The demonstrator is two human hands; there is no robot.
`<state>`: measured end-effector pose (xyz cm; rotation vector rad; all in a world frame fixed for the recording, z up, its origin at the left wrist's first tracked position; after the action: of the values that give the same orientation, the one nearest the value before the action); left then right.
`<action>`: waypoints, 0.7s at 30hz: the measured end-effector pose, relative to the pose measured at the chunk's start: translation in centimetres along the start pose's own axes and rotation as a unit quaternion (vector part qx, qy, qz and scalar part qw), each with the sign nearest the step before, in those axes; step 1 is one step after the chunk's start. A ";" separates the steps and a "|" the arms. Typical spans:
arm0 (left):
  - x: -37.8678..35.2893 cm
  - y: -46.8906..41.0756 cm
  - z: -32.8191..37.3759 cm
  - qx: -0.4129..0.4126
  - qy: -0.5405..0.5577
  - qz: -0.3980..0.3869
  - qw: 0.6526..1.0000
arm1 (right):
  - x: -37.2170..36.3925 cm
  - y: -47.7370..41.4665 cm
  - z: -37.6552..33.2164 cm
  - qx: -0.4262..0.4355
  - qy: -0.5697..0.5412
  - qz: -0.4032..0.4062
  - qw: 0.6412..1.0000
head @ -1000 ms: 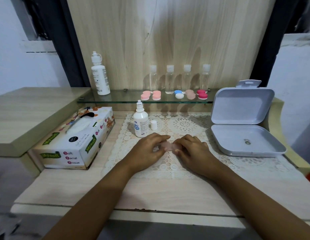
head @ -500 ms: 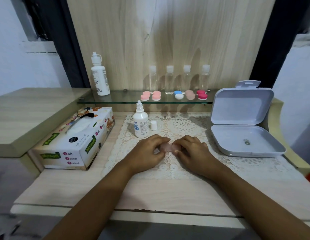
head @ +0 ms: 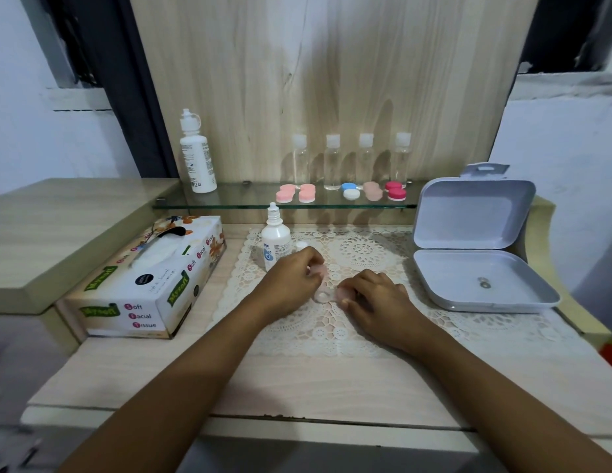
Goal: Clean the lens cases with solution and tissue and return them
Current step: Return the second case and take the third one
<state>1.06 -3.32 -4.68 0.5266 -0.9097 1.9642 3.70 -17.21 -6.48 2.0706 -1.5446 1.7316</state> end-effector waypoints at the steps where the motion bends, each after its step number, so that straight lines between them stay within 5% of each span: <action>1: 0.0 -0.3 -0.1 0.012 0.006 0.000 1.000 | 0.0 0.0 0.0 0.000 0.001 0.000 1.000; 9: -1.1 -1.7 -0.1 0.012 -0.029 -0.054 0.998 | 0.1 0.0 0.0 0.002 0.003 0.001 1.000; 21: 0.3 1.0 -0.3 -0.023 0.020 0.010 0.999 | 0.0 0.0 0.0 -0.004 0.002 -0.007 1.000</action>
<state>0.00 -3.29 -5.03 0.4515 -0.9348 1.9604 3.75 -17.22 -6.47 2.0674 -1.5302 1.7226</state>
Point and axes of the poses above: each hand's wrist, its own y-axis away from the middle knuckle, its own x-axis out of the back of the hand, z = x × y, the point moved 7 cm from there along -y, towards the middle knuckle, and after that the axes turned 14 degrees about z, right-handed, at the moved point
